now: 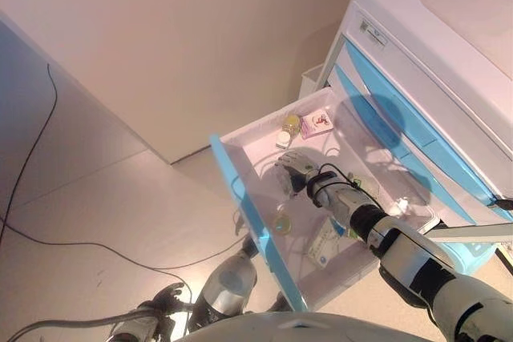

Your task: Open the drawer and pick up the medicine

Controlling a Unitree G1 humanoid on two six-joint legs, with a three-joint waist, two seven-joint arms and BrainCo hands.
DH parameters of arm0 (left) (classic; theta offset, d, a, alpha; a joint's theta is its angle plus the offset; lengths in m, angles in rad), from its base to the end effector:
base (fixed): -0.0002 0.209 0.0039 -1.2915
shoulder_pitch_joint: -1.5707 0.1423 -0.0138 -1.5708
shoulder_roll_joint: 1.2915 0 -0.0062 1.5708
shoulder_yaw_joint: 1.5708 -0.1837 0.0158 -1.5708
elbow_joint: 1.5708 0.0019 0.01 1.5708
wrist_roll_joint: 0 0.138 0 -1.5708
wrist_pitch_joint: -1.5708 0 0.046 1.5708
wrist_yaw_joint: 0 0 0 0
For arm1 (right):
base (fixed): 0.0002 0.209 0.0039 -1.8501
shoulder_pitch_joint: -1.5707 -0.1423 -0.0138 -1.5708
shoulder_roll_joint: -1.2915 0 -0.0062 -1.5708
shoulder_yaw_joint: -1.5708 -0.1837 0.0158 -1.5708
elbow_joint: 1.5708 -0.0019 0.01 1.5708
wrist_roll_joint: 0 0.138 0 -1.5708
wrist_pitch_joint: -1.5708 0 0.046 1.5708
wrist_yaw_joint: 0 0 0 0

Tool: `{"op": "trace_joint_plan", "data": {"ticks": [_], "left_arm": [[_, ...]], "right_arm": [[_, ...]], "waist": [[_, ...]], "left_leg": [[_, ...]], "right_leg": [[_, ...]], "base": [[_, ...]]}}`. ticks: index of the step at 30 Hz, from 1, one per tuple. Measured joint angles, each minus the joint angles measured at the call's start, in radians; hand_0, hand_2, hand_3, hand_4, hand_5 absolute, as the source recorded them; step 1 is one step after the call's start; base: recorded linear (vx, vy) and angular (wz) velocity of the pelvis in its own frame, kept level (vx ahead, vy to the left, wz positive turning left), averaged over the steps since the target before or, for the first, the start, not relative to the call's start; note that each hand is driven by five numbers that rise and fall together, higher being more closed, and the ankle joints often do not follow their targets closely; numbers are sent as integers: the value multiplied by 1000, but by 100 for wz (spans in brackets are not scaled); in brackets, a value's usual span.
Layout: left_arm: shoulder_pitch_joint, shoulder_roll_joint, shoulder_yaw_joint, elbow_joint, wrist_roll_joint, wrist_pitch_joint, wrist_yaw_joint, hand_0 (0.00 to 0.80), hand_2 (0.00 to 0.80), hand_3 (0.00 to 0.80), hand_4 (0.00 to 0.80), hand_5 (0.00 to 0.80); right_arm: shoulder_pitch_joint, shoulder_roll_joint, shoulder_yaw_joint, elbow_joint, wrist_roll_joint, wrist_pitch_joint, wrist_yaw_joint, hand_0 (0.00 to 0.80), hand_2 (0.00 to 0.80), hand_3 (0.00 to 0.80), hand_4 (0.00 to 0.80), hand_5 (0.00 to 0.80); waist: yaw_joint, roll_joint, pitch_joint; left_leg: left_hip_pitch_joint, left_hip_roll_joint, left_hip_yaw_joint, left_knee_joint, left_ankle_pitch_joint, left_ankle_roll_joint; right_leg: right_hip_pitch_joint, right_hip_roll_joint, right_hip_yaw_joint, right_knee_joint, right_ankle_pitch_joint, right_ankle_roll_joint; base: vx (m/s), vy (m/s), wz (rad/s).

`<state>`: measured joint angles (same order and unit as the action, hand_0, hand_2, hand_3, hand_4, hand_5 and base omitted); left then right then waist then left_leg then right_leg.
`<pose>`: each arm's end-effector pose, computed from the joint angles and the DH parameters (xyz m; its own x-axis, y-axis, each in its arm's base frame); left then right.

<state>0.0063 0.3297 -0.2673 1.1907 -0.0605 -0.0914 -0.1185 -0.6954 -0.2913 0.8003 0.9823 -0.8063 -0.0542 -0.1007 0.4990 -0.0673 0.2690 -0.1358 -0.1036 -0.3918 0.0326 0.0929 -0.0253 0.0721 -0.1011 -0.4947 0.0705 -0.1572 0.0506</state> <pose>0.0780 0.2443 -0.1069 0.4058 0.0692 -0.9113 0.2596 0.9473 0.1876 0.2914 -0.1318 0.0141 0.8543 0.3340 -0.3982 -0.3613 -0.1691 -0.9170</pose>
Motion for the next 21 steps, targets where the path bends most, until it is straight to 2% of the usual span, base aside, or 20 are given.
{"op": "trace_joint_plan", "data": {"ticks": [8,9,13,15,16,17,18,19,21], "left_arm": [[2,0,1,2,0,-1,-1,0,0,0,0,0],[2,0,-1,2,-1,-1,-1,0,0,0,0,0],[0,-2,2,7,-1,-12,-5,0,0,0,0,0],[4,-3,-2,4,-2,-21,-6,0,0,0,0,0],[1,-5,2,11,-2,-22,-6,0,0,0,0,0],[2,-3,-1,8,-2,-22,-6,0,0,0,0,0],[2,-2,-3,6,-3,-22,-6,0,0,0,0,0],[1,-4,2,11,-3,-22,-6,0,0,0,0,0],[3,1,-1,2,-3,-22,-6,0,0,0,0,0]], "right_arm": [[-11,0,-2,33,-6,9,0,0,0,0,0,0],[-12,0,-1,36,-10,8,0,0,0,0,0,0],[-13,0,-2,50,-13,9,0,0,0,0,0,0],[-13,1,-2,61,-21,9,1,0,0,0,0,0],[-12,2,-2,66,-27,9,0,88,88,88,88,88],[-12,3,-1,72,-42,8,1,439,439,439,439,439],[-12,3,-1,73,-48,8,1,530,530,530,530,530],[-11,3,-2,75,-55,9,1,599,599,599,599,599],[-17,5,-1,71,-70,9,2,800,800,800,800,800]], "waist": [[17,1,2],[18,2,3],[17,4,11],[19,5,14],[19,6,19],[21,5,21],[18,5,22],[20,6,23],[21,5,24]], "left_leg": [[-12,-1,-1,-2,-3,-4],[-12,-4,1,-1,3,3],[-8,-3,1,-2,-4,-7],[-9,-4,2,-2,1,2],[-3,-4,0,-3,-4,-6],[-2,-5,4,-1,-1,0],[-3,-6,7,0,4,5],[-2,-4,0,-3,-5,-7],[-2,-5,5,-2,3,4]], "right_leg": [[-13,-5,-1,1,-2,3],[-14,-7,-2,4,-1,3],[-12,-9,-4,8,-4,6],[-16,-13,6,17,-9,7],[-11,-13,5,19,-10,8],[-10,-15,14,20,-12,8],[-17,-11,18,22,-11,7],[-11,-15,14,22,-12,8],[-14,-13,19,21,-12,8]], "base": [[10,-9,0],[-54,60,1],[68,-47,1],[0,0,0],[0,0,0],[0,0,0],[0,0,0],[0,0,0],[0,0,0]]}}
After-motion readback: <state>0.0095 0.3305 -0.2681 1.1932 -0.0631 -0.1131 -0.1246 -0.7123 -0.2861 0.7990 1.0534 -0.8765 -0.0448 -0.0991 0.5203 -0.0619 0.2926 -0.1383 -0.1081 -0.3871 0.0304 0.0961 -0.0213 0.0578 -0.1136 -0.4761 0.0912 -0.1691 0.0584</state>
